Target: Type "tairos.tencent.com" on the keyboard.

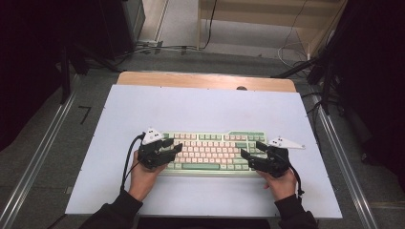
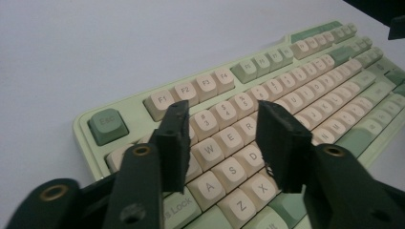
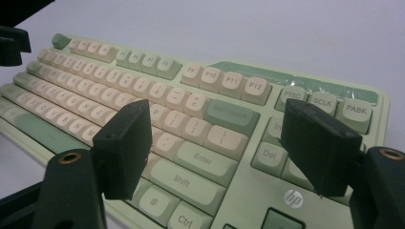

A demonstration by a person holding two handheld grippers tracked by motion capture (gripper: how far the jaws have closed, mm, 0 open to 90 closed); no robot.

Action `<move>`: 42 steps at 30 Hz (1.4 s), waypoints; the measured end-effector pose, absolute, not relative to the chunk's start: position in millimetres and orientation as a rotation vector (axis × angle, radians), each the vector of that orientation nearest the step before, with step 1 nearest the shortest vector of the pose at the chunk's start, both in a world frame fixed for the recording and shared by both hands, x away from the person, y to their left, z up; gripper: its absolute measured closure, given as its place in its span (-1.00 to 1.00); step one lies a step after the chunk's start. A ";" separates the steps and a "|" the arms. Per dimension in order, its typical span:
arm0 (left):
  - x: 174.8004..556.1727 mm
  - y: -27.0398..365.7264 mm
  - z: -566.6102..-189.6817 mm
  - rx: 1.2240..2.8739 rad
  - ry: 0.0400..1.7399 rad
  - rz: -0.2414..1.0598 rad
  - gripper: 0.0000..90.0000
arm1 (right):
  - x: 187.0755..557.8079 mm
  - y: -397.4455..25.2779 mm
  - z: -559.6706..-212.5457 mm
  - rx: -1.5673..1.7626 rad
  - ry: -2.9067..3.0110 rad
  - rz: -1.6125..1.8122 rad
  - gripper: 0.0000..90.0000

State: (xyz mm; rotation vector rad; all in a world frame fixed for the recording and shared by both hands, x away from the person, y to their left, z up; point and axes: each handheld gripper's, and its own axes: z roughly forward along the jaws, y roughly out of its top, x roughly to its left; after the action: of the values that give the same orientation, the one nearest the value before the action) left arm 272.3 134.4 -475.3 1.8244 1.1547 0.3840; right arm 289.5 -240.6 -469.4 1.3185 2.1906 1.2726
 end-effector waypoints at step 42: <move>268.6 143.2 -482.0 1.806 1.186 0.326 0.35 | 288.4 -240.0 -470.0 1.319 2.197 1.267 -0.46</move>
State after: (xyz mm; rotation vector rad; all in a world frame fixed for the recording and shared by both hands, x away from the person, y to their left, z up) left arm 268.6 143.2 -482.0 1.8060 1.1864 0.3265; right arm 288.4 -240.0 -470.0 1.3186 2.1968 1.2668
